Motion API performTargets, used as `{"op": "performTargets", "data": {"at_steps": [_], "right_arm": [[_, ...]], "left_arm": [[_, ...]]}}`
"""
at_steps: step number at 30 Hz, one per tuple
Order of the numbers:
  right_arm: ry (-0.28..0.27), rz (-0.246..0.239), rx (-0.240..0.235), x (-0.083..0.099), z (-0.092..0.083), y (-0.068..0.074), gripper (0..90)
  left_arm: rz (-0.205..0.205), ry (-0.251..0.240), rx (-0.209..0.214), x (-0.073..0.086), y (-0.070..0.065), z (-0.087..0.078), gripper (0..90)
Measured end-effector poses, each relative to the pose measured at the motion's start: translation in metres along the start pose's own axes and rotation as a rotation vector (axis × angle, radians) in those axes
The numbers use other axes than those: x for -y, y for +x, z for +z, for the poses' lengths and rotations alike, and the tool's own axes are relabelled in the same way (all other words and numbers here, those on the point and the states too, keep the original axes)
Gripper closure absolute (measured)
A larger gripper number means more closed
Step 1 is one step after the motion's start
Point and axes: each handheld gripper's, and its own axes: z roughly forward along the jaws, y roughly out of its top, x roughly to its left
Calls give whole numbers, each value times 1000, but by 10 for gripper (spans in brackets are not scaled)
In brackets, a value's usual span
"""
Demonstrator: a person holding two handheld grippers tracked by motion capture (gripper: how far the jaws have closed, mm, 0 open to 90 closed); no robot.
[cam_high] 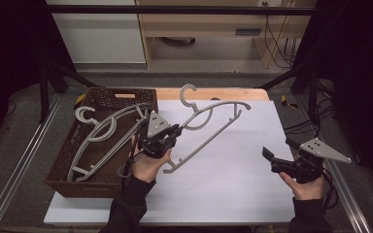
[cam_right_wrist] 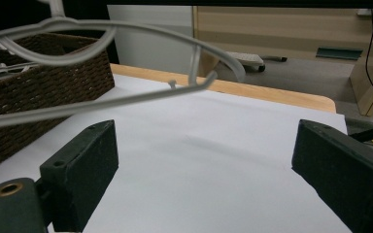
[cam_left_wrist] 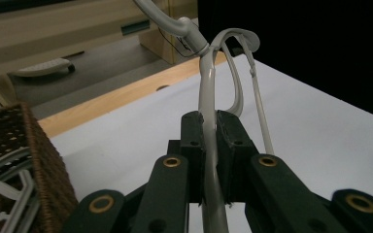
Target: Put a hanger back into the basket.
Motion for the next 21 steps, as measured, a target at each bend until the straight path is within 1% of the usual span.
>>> {"op": "performTargets", "data": {"at_steps": [6, 12, 17, 21], "right_arm": [[-4, -7, 1, 0, 1, 0, 94], [-3, -8, 1, -1, 0, 1, 92], [-4, -9, 4, -1, 0, 1, 89], [2, -10, 7, 0, 1, 1, 89]], "left_arm": [[1, -35, -33, -9, 14, -22, 822], [-14, -74, -68, -15, 29, -43, 822], [-19, -92, -101, -16, 42, -60, 822], [-42, -109, -128, -13, 56, -74, 821]]}}
